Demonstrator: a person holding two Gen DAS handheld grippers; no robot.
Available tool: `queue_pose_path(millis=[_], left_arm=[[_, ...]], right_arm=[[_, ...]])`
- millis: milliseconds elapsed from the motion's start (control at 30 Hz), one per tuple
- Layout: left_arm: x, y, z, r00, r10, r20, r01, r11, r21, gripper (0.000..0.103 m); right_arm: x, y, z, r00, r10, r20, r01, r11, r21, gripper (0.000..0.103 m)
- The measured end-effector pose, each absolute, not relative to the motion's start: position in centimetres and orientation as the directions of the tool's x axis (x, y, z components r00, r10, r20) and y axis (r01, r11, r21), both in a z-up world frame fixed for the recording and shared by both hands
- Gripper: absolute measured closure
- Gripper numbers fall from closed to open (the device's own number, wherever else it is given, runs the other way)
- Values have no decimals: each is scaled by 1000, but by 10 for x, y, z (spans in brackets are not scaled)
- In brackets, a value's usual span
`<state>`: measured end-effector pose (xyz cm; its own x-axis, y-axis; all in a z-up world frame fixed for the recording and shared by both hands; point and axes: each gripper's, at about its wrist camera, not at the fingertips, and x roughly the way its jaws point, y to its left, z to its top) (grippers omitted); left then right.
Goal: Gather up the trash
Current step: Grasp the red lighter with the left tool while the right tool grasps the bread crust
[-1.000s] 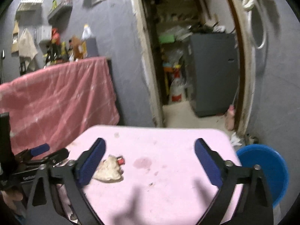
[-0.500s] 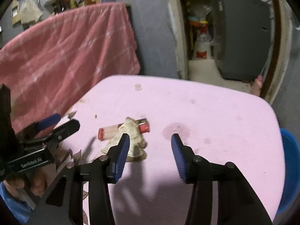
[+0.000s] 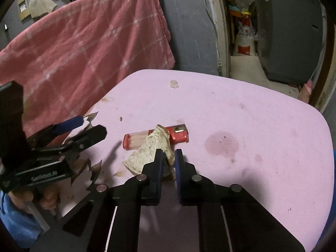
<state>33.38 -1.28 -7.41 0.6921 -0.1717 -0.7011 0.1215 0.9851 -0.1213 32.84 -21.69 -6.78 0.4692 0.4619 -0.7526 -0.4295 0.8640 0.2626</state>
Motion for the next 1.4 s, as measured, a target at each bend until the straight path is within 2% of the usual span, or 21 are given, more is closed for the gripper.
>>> queue_pose_path(millis=[267,500,667,767,833,900,1100,1200,1400], left_arm=[[347,-41,-77,648,-214,-731,227,970,-83,28],[359,-75,-85,602,-237,-763,349,937,-15,42],[367,-88,-95,552,-266,-790,409,912,-21,51],[366,-91,-97,542,-273,-794,435,900,-12,60],[363,-94,-98,539,-280,-795,454,891,-6,68],[360,-96,-97,535,-283,-796,461,888,-6,73],[353,-94,-95,529,-287,-799,456,890,-18,83],[349,-90,-94,533,-293,-794,418,907,-55,83],[349,-81,-89,550,-306,-777,336,933,-129,84]], right_arm=[[309,-263,-72,556,387,-735,-281,920,273,98],[307,-307,-68,636,276,-720,-93,954,284,99],[307,-310,-70,617,302,-727,-111,948,299,98],[310,-307,-71,601,309,-737,-131,948,290,96],[311,-304,-72,595,320,-737,-144,945,294,92],[310,-303,-71,594,333,-732,-157,941,301,72],[309,-295,-71,568,341,-749,-217,940,264,59],[308,-288,-70,549,348,-760,-266,935,235,53],[310,-263,-72,514,357,-780,-390,907,159,49]])
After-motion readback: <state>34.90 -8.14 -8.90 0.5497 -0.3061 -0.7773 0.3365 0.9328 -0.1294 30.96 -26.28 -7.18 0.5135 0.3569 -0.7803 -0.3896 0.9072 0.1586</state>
